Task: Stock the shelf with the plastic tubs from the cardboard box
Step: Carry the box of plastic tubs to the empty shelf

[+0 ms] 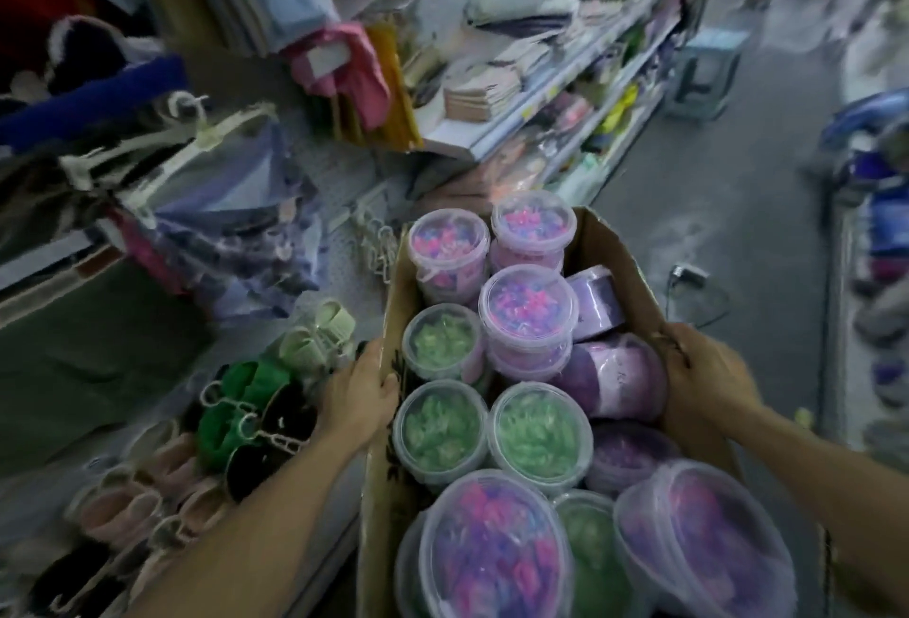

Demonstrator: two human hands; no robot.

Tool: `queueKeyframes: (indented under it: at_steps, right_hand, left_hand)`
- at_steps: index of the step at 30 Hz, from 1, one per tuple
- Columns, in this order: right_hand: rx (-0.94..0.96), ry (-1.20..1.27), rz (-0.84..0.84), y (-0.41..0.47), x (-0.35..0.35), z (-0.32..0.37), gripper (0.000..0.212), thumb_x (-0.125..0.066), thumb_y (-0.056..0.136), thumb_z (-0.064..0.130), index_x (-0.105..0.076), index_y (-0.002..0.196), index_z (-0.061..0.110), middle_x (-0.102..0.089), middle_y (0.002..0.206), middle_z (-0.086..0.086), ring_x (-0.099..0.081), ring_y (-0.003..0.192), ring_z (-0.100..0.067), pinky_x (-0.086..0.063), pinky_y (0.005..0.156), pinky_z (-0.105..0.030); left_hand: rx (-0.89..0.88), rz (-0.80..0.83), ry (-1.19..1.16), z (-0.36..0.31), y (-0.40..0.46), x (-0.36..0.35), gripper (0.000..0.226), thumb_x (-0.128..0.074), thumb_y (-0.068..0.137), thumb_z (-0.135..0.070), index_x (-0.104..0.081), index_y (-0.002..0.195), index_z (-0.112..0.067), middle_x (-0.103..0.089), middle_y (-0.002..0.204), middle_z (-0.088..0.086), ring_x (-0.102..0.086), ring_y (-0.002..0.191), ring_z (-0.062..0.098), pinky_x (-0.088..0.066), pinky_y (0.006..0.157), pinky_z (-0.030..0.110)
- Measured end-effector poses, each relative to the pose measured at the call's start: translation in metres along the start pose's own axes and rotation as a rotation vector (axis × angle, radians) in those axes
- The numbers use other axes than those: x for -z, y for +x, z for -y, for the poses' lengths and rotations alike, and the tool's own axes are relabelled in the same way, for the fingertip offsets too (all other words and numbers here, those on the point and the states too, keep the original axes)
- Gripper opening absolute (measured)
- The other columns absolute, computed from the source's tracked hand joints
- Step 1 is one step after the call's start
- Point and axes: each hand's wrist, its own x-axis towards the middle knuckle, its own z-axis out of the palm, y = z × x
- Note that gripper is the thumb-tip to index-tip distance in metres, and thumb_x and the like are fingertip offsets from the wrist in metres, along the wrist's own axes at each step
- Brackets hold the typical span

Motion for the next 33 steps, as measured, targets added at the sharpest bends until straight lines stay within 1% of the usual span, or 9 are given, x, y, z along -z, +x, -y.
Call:
queueKeyframes:
  at_steps: [4, 9, 16, 18, 20, 22, 24, 27, 33]
  right_hand:
    - [-0.11, -0.027, -0.058, 0.074, 0.01, -0.035, 0.024, -0.046, 0.095, 0.037, -0.06, 0.109, 0.023, -0.071, 0.1, -0.016, -0.065, 0.092, -0.04, -0.051, 0.071, -0.042]
    - [-0.215, -0.048, -0.118, 0.166, 0.025, -0.075, 0.024, -0.044, 0.095, 0.039, -0.058, 0.107, 0.024, -0.072, 0.097, -0.015, -0.066, 0.088, -0.04, -0.051, 0.069, -0.043]
    - [-0.334, -0.032, -0.187, 0.3, 0.054, -0.146, 0.029, -0.038, 0.092, 0.044, -0.054, 0.104, 0.023, -0.071, 0.096, -0.013, -0.065, 0.089, -0.038, -0.051, 0.07, -0.043]
    - [-0.354, -0.024, -0.198, 0.343, 0.06, -0.173, 0.027, -0.04, 0.092, 0.043, -0.054, 0.102, 0.023, -0.071, 0.095, -0.014, -0.065, 0.088, -0.038, -0.051, 0.069, -0.043]
    - [-0.362, -0.011, -0.21, 0.389, 0.067, -0.202, 0.033, -0.037, 0.089, 0.049, -0.053, 0.103, 0.023, -0.071, 0.094, -0.013, -0.065, 0.088, -0.038, -0.052, 0.069, -0.043]
    - [-0.364, -0.013, -0.206, 0.437, 0.078, -0.229, 0.033, -0.037, 0.088, 0.047, -0.053, 0.102, 0.022, -0.071, 0.094, -0.013, -0.065, 0.088, -0.038, -0.051, 0.069, -0.042]
    - [-0.371, -0.024, -0.204, 0.487, 0.091, -0.25, 0.024, -0.044, 0.093, 0.037, -0.056, 0.1, 0.018, -0.071, 0.095, -0.017, -0.064, 0.089, -0.04, -0.048, 0.068, -0.04]
    - [-0.389, -0.045, -0.203, 0.559, 0.111, -0.278, 0.02, -0.05, 0.095, 0.028, -0.059, 0.104, 0.014, -0.07, 0.098, -0.019, -0.064, 0.091, -0.041, -0.047, 0.07, -0.041]
    - [-0.382, -0.055, -0.231, 0.691, 0.132, -0.339, 0.016, -0.049, 0.094, 0.029, -0.058, 0.1, 0.017, -0.071, 0.096, -0.017, -0.064, 0.09, -0.039, -0.049, 0.069, -0.041]
  left_hand:
    - [-0.111, 0.043, -0.09, -0.061, 0.098, -0.016, 0.052, -0.052, 0.092, -0.027, -0.037, 0.141, -0.024, -0.067, 0.111, 0.008, -0.063, 0.094, 0.033, -0.049, 0.074, 0.035]
    - [-0.238, 0.08, -0.079, -0.143, 0.227, -0.031, 0.05, -0.053, 0.09, -0.026, -0.039, 0.138, -0.025, -0.069, 0.106, 0.009, -0.064, 0.095, 0.033, -0.052, 0.075, 0.039]
    - [-0.387, 0.12, -0.098, -0.282, 0.384, -0.059, 0.055, -0.054, 0.089, -0.025, -0.036, 0.141, -0.022, -0.062, 0.123, 0.014, -0.058, 0.108, 0.037, -0.044, 0.086, 0.038]
    - [-0.393, 0.154, -0.135, -0.323, 0.427, -0.073, 0.059, -0.053, 0.09, -0.024, -0.032, 0.145, -0.021, -0.059, 0.129, 0.013, -0.056, 0.113, 0.036, -0.043, 0.092, 0.039]
    - [-0.389, 0.191, -0.167, -0.36, 0.468, -0.088, 0.063, -0.053, 0.088, -0.029, -0.027, 0.146, -0.026, -0.061, 0.123, 0.01, -0.06, 0.106, 0.035, -0.047, 0.092, 0.042]
    - [-0.371, 0.249, -0.21, -0.398, 0.513, -0.105, 0.06, -0.047, 0.081, -0.039, -0.027, 0.137, -0.035, -0.064, 0.117, 0.009, -0.064, 0.095, 0.033, -0.05, 0.088, 0.046]
    - [-0.378, 0.274, -0.225, -0.435, 0.559, -0.119, 0.059, -0.043, 0.075, -0.045, -0.028, 0.131, -0.038, -0.066, 0.114, 0.006, -0.066, 0.089, 0.03, -0.051, 0.087, 0.046]
    - [-0.388, 0.228, -0.185, -0.494, 0.615, -0.124, 0.059, -0.05, 0.082, -0.038, -0.034, 0.138, -0.031, -0.066, 0.117, 0.007, -0.064, 0.099, 0.032, -0.05, 0.088, 0.043]
    - [-0.422, 0.156, -0.101, -0.6, 0.729, -0.139, 0.059, -0.053, 0.089, -0.031, -0.033, 0.145, -0.026, -0.061, 0.128, 0.011, -0.056, 0.115, 0.035, -0.043, 0.094, 0.04]
